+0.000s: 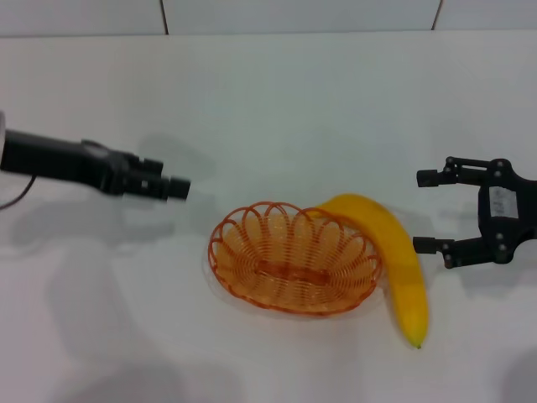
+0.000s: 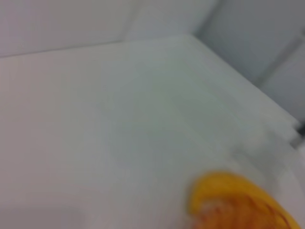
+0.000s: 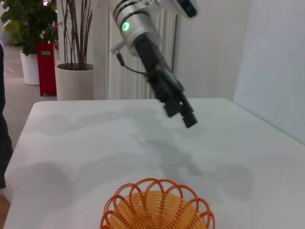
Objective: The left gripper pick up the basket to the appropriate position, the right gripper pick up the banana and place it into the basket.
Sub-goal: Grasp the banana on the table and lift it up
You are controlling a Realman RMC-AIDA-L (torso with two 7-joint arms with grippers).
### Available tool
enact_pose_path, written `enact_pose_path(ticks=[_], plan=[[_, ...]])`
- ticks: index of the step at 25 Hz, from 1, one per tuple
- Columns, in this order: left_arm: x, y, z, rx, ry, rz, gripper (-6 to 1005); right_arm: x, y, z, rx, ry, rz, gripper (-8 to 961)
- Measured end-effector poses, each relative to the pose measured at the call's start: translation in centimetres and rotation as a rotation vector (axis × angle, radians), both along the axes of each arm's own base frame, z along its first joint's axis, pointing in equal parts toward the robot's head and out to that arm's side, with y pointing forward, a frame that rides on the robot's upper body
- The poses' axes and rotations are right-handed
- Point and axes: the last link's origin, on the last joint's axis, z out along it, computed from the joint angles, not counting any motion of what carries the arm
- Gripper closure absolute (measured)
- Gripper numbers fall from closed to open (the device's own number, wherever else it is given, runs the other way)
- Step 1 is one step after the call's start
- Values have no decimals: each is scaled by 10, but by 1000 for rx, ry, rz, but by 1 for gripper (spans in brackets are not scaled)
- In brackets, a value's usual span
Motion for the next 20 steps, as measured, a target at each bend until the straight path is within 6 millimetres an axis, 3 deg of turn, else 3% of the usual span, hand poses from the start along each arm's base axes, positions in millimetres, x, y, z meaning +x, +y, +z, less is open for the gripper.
enact_pose_path(ticks=[7,14,20], plan=[[-29,-35,-10,-14,5,-259,188,-4,1,3,28,39,6,68],[-46,-52,-17,74,-18,-490,194,-1,-2,6,50,66,-21,68],[-67,-63,-33,63,8,-465,197,1,-2,9,33,75,-74,68]])
